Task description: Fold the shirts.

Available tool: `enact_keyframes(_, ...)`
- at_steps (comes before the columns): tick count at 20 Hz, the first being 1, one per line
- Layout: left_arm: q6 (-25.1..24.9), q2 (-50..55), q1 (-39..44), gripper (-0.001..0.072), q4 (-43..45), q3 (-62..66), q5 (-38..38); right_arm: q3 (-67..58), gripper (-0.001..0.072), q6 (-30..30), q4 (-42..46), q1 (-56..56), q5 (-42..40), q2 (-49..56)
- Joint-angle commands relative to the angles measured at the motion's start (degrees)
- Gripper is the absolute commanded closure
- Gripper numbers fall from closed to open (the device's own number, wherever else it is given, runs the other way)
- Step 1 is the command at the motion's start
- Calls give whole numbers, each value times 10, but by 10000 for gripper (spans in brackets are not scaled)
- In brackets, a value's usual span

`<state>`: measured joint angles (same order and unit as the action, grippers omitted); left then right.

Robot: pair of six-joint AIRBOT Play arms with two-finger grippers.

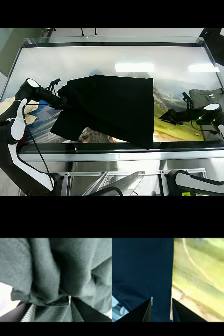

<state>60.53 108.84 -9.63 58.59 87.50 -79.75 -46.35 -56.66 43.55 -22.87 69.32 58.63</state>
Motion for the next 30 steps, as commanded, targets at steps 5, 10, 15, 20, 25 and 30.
enact_keyframes(5,-1,-11,-47,239,3,0,-77,2,413,7,-2,2,15,-2)
enact_keyframes(10,-5,-52,-98,239,3,0,-62,2,413,4,-2,1,21,-17)
enact_keyframes(15,-5,-23,-110,239,3,0,-94,2,413,4,-2,1,32,-19)
enact_keyframes(20,-4,26,-110,240,3,0,-124,2,413,3,-2,1,54,-19)
enact_keyframes(25,10,40,-103,241,-9,0,-137,2,413,2,5,2,62,-19)
enact_keyframes(30,9,40,-75,693,-12,0,-168,9,411,-105,99,1,46,-18)
